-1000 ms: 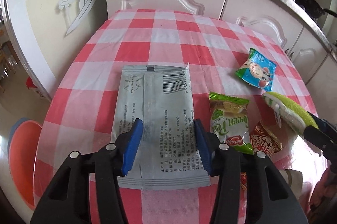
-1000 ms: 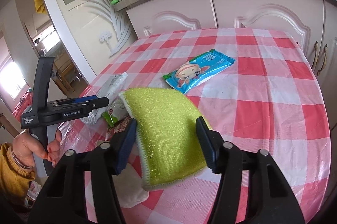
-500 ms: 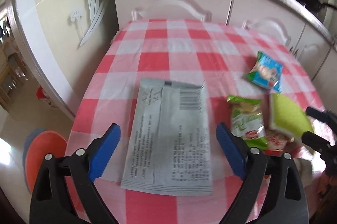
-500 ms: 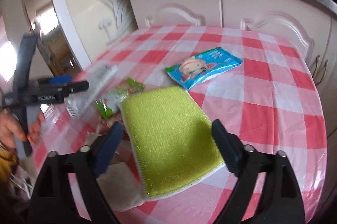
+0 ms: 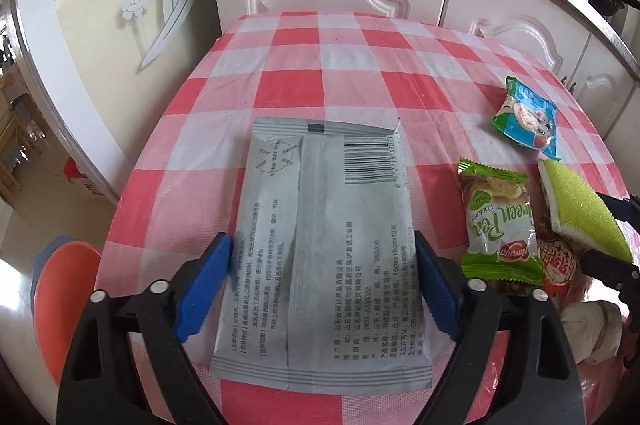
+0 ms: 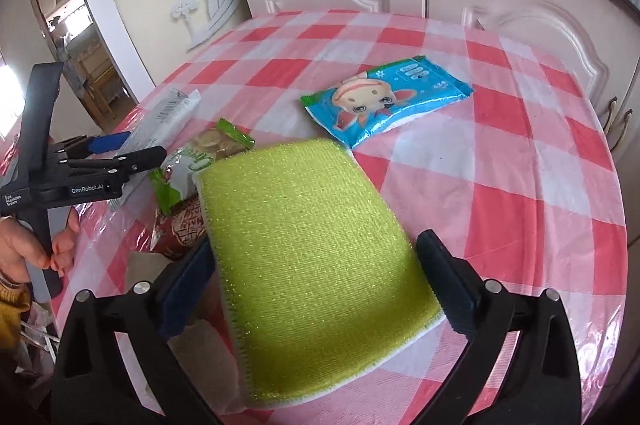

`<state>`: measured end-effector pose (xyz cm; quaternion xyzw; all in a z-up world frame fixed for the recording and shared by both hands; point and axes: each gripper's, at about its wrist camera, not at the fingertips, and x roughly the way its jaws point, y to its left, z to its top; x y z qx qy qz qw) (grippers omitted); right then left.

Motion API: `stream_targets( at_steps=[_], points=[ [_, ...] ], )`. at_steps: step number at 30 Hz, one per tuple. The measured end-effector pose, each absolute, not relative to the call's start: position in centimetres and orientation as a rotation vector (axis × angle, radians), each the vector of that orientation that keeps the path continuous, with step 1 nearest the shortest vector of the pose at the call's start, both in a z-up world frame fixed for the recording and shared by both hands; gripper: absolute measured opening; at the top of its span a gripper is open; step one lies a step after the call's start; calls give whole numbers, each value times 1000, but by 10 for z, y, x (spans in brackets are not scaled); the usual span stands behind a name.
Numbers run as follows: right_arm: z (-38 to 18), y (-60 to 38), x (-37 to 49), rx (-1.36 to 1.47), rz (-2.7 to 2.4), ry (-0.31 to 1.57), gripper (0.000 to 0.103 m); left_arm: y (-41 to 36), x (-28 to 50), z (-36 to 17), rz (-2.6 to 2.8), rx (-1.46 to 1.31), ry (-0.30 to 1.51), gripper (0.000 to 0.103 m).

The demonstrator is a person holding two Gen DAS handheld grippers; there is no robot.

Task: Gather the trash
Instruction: 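Carry the grey packet and green sponge over the pink bucket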

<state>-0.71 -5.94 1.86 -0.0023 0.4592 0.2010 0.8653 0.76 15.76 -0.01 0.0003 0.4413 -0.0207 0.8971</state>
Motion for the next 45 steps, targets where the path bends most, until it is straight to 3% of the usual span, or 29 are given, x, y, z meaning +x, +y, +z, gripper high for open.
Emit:
stream_targets(
  at_steps=[2,8,15,31,45],
  points=[
    [19,-60,-8,2,426,958,98,158,7,1,-42,-9,910,81],
    [20,-65,-11,32,414,939,79,162,-1,3,-55,-29,897,76],
    [26,-68,-16,93,401,898,72,172,-14,7,-87,-96,876,75],
    [66,-59,-25,275,440,816,71,207,-66,29,-133,-183,798,75],
    [80,64,-40,139,629,857,71,326,-123,23,44,-363,761,76]
  ],
)
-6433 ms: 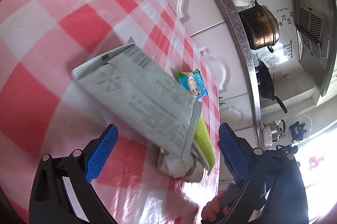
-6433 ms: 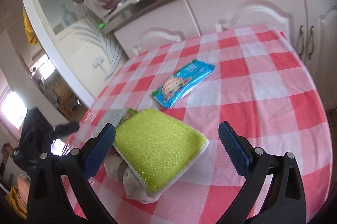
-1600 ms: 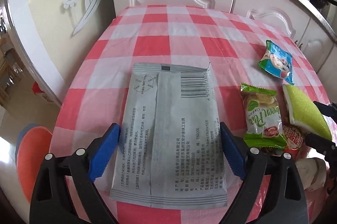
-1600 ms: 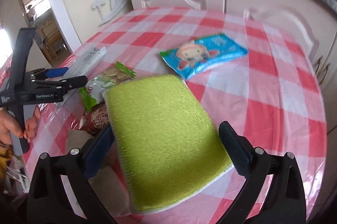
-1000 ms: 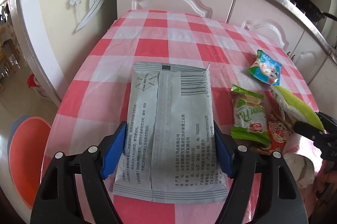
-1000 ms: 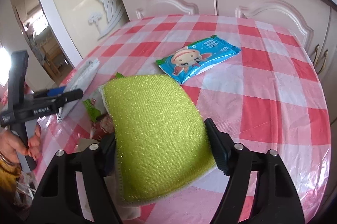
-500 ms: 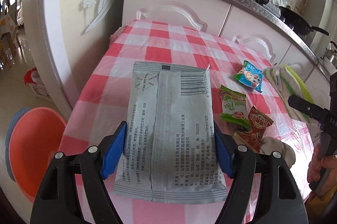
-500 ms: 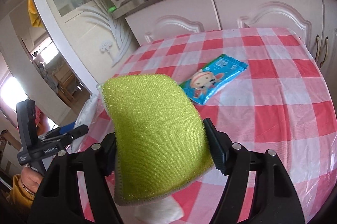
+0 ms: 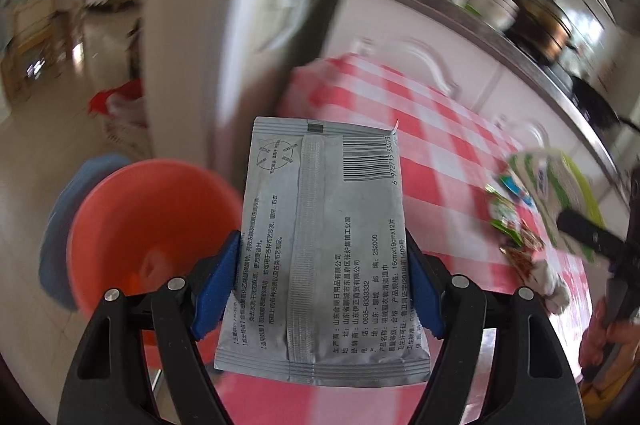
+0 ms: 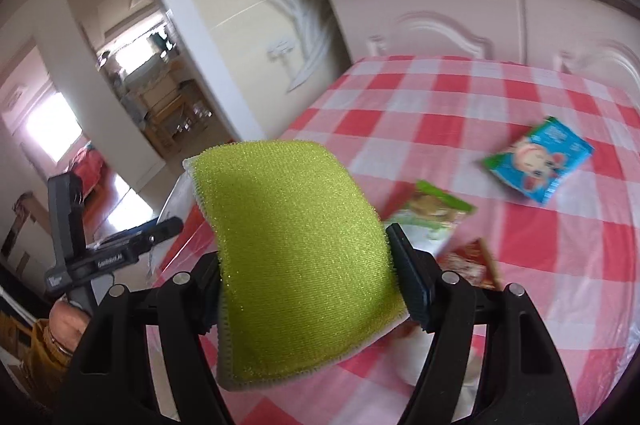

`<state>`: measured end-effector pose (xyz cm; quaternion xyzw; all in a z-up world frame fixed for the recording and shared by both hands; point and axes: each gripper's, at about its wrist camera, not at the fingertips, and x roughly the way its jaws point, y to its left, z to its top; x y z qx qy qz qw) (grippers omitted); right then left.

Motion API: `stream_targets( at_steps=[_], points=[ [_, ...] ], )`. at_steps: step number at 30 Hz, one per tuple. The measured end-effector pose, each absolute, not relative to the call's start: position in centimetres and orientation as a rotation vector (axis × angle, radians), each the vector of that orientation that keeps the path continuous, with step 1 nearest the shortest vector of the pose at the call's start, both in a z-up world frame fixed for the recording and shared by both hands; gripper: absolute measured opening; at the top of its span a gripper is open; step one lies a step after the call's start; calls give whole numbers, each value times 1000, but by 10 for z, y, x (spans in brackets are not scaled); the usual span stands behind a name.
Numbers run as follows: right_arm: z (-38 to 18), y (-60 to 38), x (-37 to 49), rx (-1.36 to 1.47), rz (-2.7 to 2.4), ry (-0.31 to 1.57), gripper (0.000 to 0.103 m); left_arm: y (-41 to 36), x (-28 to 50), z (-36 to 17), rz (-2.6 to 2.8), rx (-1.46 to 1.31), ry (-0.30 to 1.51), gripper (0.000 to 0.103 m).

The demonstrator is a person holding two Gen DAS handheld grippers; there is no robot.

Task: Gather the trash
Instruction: 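Carry the grey packet and green sponge over the pink bucket, then open the left tool to drop the grey packet while the right tool drops the sponge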

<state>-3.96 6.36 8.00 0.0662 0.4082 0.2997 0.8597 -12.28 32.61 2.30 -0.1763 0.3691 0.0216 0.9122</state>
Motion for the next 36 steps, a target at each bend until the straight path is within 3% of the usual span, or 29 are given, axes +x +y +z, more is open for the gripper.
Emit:
stream_targets(
  at_steps=[11,26,36],
  points=[
    [73,193,-38,-89,796,903,72,422,-152,-12,209,-567,756,76],
    [32,334,-38,-470,885,907,73,468,-157,-52,297,-674,785,76],
    [8,361,-33,-573,860,919,87,466,-146,-60,310,-650,801,77]
  ],
)
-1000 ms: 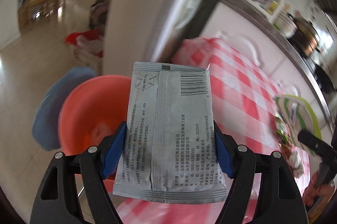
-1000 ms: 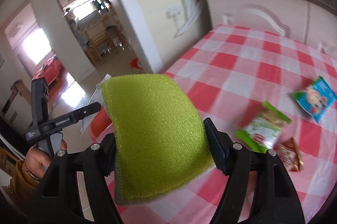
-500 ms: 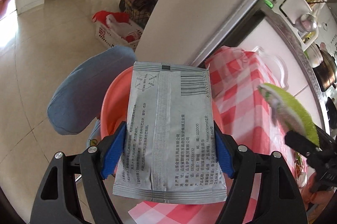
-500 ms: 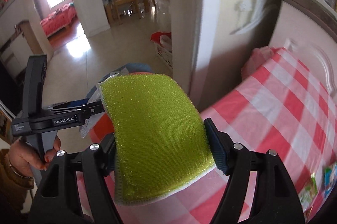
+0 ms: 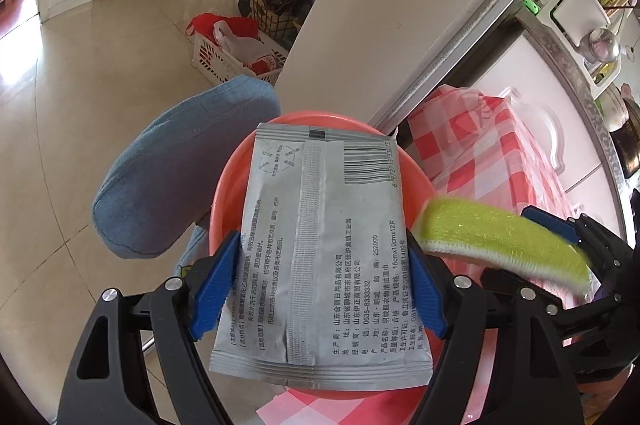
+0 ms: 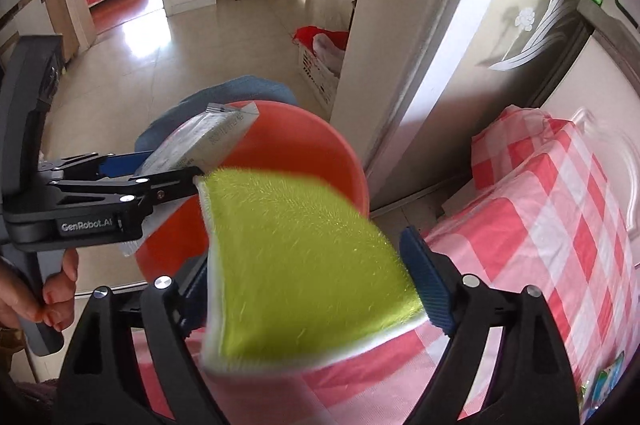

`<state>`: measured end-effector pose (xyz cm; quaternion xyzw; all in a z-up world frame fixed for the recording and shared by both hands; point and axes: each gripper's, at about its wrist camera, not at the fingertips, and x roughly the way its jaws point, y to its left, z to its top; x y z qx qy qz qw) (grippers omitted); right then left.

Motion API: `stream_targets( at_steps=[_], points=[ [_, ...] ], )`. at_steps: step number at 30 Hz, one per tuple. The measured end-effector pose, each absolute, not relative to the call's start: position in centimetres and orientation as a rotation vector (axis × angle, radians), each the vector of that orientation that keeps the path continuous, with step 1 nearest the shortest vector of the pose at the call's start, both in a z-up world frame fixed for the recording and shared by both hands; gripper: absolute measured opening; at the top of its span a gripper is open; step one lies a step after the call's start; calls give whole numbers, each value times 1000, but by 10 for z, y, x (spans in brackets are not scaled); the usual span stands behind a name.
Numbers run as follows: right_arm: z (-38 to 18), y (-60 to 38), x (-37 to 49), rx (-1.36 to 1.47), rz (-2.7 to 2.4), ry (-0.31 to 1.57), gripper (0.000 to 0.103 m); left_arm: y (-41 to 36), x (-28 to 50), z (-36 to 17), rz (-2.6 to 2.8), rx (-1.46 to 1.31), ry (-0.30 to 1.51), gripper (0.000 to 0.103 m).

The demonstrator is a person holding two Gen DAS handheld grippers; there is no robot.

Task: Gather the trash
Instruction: 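Open the left tool to drop the grey packet while the right tool drops the sponge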

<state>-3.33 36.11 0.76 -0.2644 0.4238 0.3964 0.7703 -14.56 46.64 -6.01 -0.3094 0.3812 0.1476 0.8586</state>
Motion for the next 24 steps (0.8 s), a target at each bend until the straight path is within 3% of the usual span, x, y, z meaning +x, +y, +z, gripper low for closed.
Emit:
stream_targets(
  at_steps=[6,24],
  points=[
    [11,355,-33,-522,870,923,92,465,-139,-64,302,-632,822,80],
    [29,329,-30,-332,906,919,92,465,-148,-62,310,-640,804,87]
  ],
)
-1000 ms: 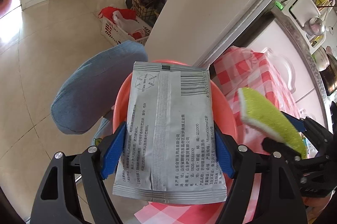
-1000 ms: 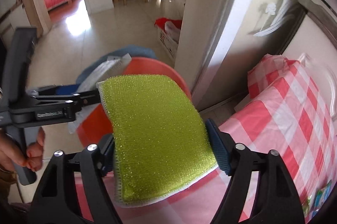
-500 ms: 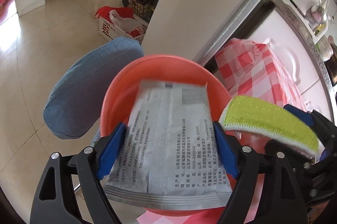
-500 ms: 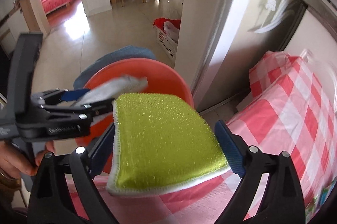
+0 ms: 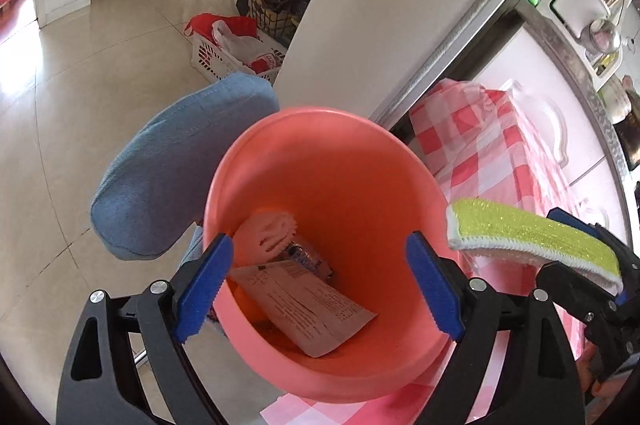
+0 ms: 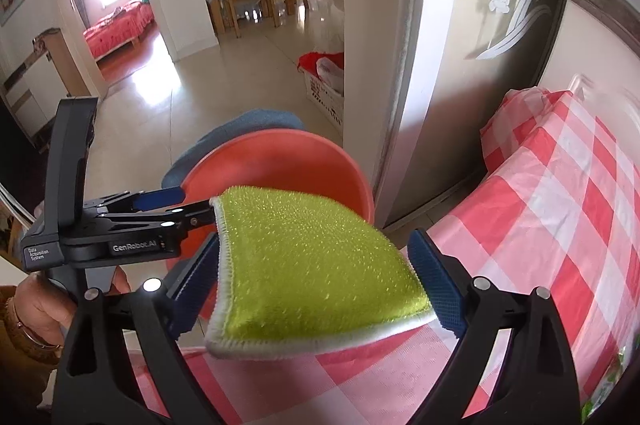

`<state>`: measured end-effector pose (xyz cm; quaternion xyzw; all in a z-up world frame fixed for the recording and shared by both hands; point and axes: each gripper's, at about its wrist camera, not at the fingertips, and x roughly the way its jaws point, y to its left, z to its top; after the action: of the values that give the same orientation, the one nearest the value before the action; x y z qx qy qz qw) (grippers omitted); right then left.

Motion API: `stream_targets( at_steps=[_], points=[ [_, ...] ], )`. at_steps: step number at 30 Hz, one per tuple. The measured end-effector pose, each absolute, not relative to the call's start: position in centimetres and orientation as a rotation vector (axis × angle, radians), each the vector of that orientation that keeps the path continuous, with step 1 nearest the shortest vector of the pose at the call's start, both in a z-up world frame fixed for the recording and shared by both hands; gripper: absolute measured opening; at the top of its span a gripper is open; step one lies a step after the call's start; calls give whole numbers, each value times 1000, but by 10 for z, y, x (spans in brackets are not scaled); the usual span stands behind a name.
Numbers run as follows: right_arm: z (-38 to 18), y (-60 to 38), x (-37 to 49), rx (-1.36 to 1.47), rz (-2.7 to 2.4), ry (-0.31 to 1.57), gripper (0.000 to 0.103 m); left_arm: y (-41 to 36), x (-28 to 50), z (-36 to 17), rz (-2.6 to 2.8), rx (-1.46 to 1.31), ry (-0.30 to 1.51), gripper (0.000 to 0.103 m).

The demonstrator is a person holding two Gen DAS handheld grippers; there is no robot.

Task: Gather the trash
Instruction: 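Open the left tool to drop the grey packet while the right tool drops the sponge, then move both open tools back over the table items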

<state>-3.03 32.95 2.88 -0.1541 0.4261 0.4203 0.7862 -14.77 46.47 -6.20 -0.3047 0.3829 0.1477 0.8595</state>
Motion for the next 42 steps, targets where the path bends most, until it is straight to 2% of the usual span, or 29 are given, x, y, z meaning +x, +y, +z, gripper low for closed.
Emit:
stream_targets(
  at_steps=[21,42],
  points=[
    [61,279,-26,-91,866,833,94,461,-167,-42,336,-615,791,89],
    [71,127,-73,96,664,726,95,347,-140,-4,96,-506,829,90]
  ],
)
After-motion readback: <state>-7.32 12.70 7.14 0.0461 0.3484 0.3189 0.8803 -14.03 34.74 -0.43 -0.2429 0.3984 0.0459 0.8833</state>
